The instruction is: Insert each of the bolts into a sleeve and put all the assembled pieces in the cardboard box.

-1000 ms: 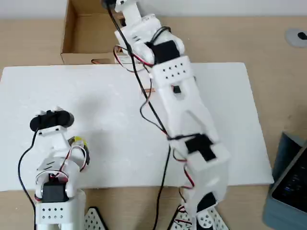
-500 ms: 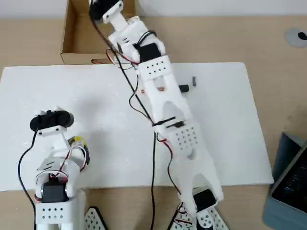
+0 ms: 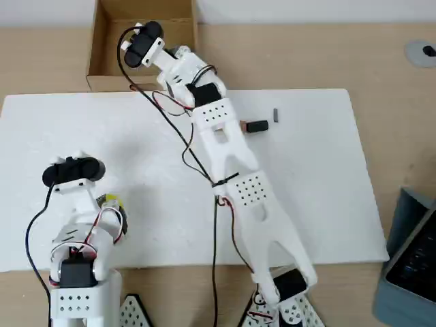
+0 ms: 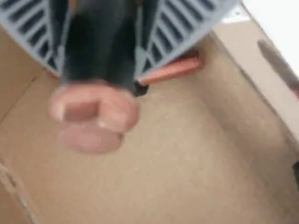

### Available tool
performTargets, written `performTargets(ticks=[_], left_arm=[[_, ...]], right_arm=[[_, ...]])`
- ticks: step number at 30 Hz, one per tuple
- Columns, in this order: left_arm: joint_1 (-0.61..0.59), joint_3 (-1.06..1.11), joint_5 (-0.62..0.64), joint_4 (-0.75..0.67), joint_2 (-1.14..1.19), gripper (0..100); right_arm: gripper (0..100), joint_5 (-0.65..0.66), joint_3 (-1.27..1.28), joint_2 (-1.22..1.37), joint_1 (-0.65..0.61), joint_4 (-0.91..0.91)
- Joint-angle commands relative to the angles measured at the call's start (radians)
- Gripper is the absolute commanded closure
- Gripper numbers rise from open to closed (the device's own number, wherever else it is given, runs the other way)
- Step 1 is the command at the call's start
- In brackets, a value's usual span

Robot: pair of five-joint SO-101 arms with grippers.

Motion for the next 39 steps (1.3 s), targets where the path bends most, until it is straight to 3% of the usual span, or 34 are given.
performTargets(ticks=[1,8,23,39], left_arm=[[-0.008,-0.002,0.003,-0.003,-0.005,100],[-0.008,-0.002,0.003,-0.003,-0.005,100],[-0.008,-0.002,0.003,-0.003,-0.005,100],[-0.008,-0.002,0.003,-0.003,-0.005,100]], right_arm=[[84.5,0.005,-0.077,-0.025,-0.001,-0.026],[84.3,0.005,-0.084,-0.028,-0.001,-0.014],[84.3,0.002,-0.148,-0.200,0.016,0.224],[84.3,0.002,-0.148,-0.475,0.101,0.605]])
